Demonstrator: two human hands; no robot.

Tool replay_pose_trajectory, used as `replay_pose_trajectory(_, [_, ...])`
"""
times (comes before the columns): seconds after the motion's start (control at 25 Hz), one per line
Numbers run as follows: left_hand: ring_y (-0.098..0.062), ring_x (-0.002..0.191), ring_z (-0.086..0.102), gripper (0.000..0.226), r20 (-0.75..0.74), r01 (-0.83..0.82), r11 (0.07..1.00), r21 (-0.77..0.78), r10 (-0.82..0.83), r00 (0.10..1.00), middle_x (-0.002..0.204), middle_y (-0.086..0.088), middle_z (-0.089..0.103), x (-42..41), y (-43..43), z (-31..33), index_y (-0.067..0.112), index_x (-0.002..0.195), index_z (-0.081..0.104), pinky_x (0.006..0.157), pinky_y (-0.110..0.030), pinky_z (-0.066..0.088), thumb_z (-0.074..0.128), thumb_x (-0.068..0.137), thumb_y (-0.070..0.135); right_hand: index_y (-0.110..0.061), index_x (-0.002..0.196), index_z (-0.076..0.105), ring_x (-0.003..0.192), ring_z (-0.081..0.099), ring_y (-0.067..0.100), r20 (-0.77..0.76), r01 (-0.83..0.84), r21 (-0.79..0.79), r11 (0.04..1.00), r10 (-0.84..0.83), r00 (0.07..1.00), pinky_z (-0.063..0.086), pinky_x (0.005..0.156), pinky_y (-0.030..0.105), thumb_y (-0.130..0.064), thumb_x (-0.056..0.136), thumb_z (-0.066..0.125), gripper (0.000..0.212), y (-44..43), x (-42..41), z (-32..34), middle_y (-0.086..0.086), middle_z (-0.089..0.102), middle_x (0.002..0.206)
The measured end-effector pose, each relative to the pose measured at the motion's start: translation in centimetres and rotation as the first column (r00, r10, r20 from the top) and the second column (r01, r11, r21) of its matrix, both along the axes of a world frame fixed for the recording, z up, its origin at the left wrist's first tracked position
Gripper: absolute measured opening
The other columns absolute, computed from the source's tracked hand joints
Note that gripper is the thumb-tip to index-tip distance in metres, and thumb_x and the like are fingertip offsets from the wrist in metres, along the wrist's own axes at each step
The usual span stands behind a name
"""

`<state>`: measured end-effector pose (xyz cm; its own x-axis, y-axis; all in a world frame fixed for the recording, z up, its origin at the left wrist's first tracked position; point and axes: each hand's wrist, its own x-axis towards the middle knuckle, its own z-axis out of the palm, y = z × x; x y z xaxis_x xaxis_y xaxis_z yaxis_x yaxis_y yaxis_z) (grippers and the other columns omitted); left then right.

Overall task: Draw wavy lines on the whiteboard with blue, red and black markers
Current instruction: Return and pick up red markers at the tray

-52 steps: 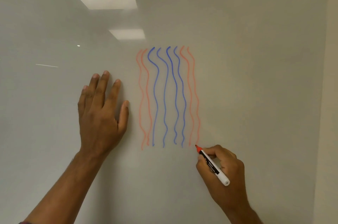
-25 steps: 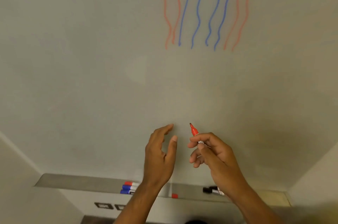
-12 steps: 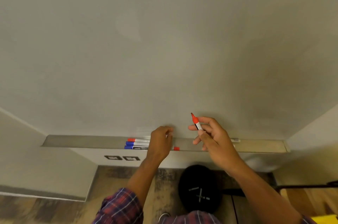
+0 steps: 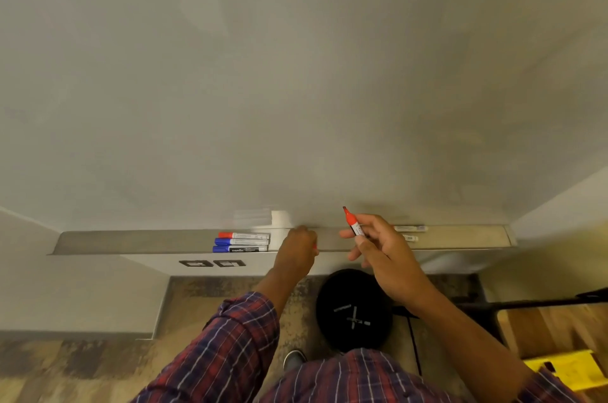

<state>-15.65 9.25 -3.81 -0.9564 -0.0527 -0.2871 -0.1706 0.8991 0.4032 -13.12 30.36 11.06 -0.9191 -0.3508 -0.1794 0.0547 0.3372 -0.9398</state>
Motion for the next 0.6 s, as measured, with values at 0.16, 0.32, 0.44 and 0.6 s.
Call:
replay_pose_trajectory(0.16, [-0.029,0.098,0.066,0.009,0.015,0.105,0.990,-0.092,-0.105,0.994,0.105,-0.011,0.069,-0.5,-0.3,-1.3,0.012,0.099,0.080,0.088,-0.041,0.058,0.072,0.095,0.009,-0.030,0.135,0.055,0.087,0.072,0.014,0.003,0.002,-0.004,1.000,-0.002,1.000,0.052,0.071,0.020,-0.016,0.109,0.049,0.030,0.0,0.0,-0.5,-0.014,0.072,0.119])
replay_pose_trajectory(0.32, [-0.029,0.103,0.063,0.016,0.029,0.125,0.987,-0.102,-0.122,0.992,0.112,-0.012,0.065,-0.7,-0.5,-1.8,0.010,0.106,0.079,0.091,-0.036,0.057,0.068,0.097,0.003,-0.030,0.135,0.055,0.087,0.073,0.015,0.022,0.013,-0.008,1.000,-0.013,1.000,0.054,0.073,0.024,-0.018,0.109,0.049,0.029,0.1,0.0,-0.8,-0.014,0.072,0.118])
replay_pose_trajectory(0.44, [-0.029,0.096,0.067,0.011,0.020,-0.015,0.998,0.065,0.014,1.000,0.105,-0.011,0.068,-0.9,-0.8,-0.8,0.009,0.096,0.078,0.088,-0.038,0.058,0.070,0.094,0.002,-0.031,0.132,0.057,0.086,0.073,0.017,0.025,0.026,-0.029,0.999,-0.025,0.999,0.059,0.073,0.030,-0.018,0.108,0.052,0.027,0.2,0.1,-0.6,-0.014,0.073,0.116])
replay_pose_trajectory(0.6, [-0.024,0.095,0.073,0.009,0.034,-0.351,0.744,0.569,0.405,0.914,0.099,-0.003,0.079,0.1,-0.1,3.9,0.012,0.102,0.079,0.089,-0.036,0.059,0.077,0.094,0.011,-0.030,0.121,0.061,0.084,0.073,0.019,0.004,0.051,-0.066,0.997,-0.050,0.999,0.062,0.074,0.038,-0.015,0.104,0.059,0.023,0.4,0.2,-0.1,-0.013,0.075,0.111])
